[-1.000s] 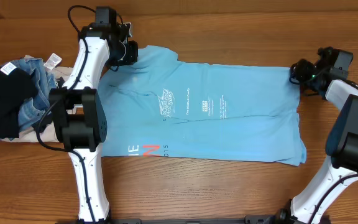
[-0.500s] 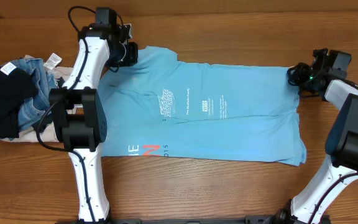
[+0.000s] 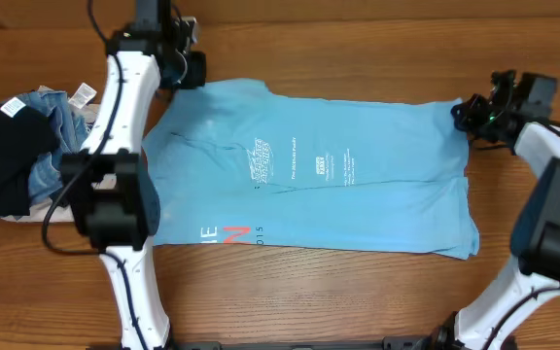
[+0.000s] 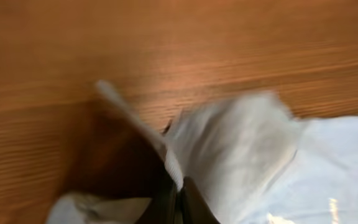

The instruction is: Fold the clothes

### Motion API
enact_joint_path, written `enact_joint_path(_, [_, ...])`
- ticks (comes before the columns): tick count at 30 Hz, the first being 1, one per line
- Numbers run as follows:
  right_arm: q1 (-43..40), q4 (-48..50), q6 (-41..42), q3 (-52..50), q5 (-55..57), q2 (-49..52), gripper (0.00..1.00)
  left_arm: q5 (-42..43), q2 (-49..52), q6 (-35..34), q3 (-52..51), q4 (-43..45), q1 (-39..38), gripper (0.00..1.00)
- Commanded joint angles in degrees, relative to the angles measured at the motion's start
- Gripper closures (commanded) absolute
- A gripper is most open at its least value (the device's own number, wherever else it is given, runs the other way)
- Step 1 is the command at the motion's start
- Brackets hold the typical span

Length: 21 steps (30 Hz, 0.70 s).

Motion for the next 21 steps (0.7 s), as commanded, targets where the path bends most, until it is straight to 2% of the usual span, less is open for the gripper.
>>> enact_joint_path(1, [-0.02,-3.78,-0.50,0.52,-2.01,-7.93,0.96,-2.89,-6.91,2.62,1.31,-2.23,0.44,0.96])
enact_joint_path(7, [-0.02,-14.38,0.39,0.52,0.22,-12.26,0.96,-6.43,-7.58,3.15,1.31,-9.90,0.44,0.96])
enact_joint_path(14, [-0.02,-25.97,0.37,0.52,9.18,-12.66,0.96,-18.10,-7.58,3.15,1.29,-19.08,0.52,0.96])
enact_joint_path(21, [-0.02,-34.69,6.45,0.52,22.60,-12.72,0.96,-23.74,-7.56,3.15,1.29,-26.05,2.08,0.96])
